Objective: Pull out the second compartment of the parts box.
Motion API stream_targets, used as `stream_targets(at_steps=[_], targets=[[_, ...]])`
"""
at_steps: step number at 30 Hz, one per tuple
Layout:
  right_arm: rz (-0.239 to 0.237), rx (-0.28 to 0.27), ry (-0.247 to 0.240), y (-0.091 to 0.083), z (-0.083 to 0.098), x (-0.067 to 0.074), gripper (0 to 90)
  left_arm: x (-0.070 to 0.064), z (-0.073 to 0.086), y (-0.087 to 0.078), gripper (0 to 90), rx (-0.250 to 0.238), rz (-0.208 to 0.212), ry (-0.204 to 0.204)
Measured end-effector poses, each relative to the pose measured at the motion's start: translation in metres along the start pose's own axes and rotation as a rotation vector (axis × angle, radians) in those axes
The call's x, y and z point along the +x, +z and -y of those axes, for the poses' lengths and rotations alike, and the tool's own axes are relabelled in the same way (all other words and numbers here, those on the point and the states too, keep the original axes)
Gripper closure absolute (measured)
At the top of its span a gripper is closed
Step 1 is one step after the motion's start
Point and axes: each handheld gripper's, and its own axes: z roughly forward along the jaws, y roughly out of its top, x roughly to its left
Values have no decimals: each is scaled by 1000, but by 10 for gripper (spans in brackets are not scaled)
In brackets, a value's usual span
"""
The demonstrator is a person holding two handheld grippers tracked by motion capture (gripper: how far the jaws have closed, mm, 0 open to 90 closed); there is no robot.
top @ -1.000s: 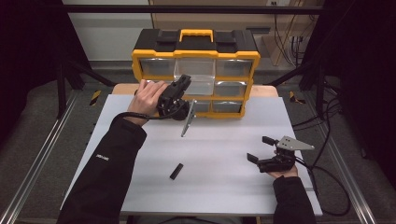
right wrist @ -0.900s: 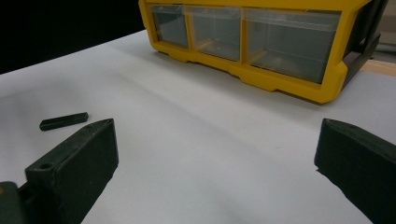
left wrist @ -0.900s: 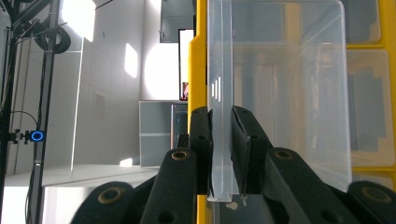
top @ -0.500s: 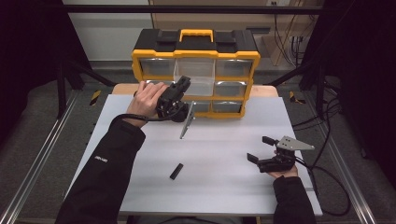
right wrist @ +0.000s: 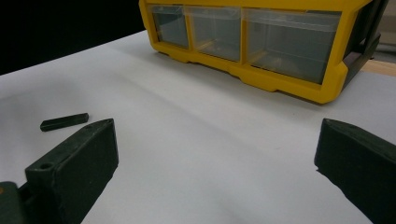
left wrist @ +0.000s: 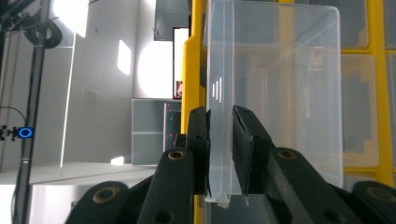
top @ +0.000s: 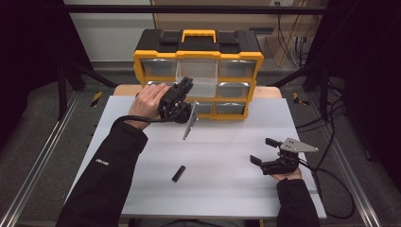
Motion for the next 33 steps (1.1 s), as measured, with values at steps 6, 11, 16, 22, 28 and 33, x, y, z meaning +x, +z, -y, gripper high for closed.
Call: stream_targets(at_steps=[6,11,16,22,28,33], targets=[[0,1,-1,0,0,0,1,7,-1,0,719,-12,59,-78],[-2,-2,1,0,0,0,1,12,-2,0,668,-6,106,-155],[0,2,0,0,0,0,1,17,0,-1,572,12,170,-282],[-1,1,-1,0,0,0,1,23,4,-6,429,4,193,-434],[-2,2,-1,1,0,0,1,29,9,-12,283,7,215,-575],[-1,2,1,1,0,0,1,31,16,-18,187,11,249,-706]])
